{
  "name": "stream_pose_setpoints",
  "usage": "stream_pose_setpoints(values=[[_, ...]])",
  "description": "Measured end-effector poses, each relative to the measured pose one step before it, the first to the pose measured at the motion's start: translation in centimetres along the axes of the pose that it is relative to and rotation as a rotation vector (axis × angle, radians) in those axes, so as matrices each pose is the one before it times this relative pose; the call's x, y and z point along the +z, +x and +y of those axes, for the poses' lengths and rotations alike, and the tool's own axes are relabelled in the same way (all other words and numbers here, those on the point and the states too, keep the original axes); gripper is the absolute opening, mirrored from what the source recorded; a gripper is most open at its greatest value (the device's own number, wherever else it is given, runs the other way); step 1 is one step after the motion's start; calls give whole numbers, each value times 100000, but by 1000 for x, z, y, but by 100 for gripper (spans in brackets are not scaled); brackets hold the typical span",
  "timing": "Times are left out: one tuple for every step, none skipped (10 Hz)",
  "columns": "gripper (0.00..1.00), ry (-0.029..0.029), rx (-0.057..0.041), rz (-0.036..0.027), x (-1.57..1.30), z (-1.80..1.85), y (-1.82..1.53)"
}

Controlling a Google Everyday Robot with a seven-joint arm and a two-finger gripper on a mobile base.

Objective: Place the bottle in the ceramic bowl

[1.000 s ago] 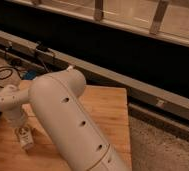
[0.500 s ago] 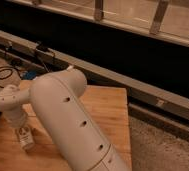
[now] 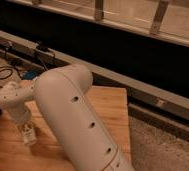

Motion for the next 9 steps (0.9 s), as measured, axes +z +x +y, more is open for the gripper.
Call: stream_pose_setpoints(values=[[0,1056,2282,-2540,-2180,-1168,125],[0,980,3305,-3050,-2792,-1686,297],[0,787,2423,-2132,-1646,-1458,315],[0,1017,4029,-2504,-1954,-2369,917],[0,562,3910,-2274,-1302,-2173,1093],[0,429,3116,-2101,-978,-1740,876],[0,196,2127,-1131,-582,-1107,616],[0,177,355,-327,-107,-278,86],[0,-58,-273,-15,13,141,26]])
